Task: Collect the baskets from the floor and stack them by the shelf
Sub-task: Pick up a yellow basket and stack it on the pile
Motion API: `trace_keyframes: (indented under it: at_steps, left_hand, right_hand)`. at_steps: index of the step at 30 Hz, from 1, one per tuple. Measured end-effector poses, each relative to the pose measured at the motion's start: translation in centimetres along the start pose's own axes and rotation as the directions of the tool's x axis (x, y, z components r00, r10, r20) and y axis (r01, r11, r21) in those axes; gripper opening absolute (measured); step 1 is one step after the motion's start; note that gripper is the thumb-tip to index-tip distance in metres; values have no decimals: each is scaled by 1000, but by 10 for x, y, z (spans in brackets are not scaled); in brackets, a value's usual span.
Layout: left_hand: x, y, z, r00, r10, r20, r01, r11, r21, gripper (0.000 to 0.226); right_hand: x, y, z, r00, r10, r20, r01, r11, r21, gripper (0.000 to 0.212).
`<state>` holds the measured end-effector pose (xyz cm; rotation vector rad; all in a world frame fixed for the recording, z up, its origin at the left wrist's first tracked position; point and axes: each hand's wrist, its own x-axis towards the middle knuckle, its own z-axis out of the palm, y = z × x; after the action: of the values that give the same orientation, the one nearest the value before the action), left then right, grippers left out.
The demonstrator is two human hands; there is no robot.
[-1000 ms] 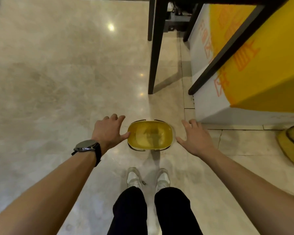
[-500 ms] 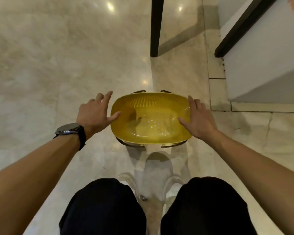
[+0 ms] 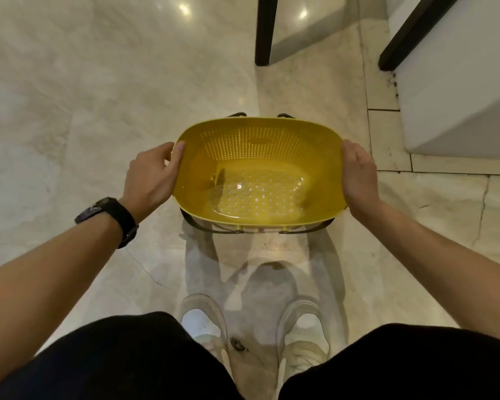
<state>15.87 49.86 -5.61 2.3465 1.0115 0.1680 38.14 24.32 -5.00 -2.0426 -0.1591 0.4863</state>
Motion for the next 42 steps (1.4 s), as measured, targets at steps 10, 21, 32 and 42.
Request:
trace_keyframes:
  at_steps: [10, 21, 32, 42]
  left_hand:
    - [-6, 10, 23, 939, -336, -70, 313, 921, -232, 63]
    - [-1, 17, 22, 922, -380, -70, 342, 887, -310, 65]
    - [-11, 127, -127, 947, -322, -8, 307, 910, -279, 78]
    - [-14, 333, -360, 975, -168, 142, 200, 945, -259, 56]
  right_hand:
    - [-12, -4, 3, 979, 205, 5, -201, 956, 215, 36]
    - [-15, -5, 4, 976, 215, -18, -207, 958, 198, 35]
    - [-68, -143, -80, 950, 300, -81, -278, 938, 206, 35]
    - [-160, -388, -244, 905, 374, -204, -296, 896, 331, 33]
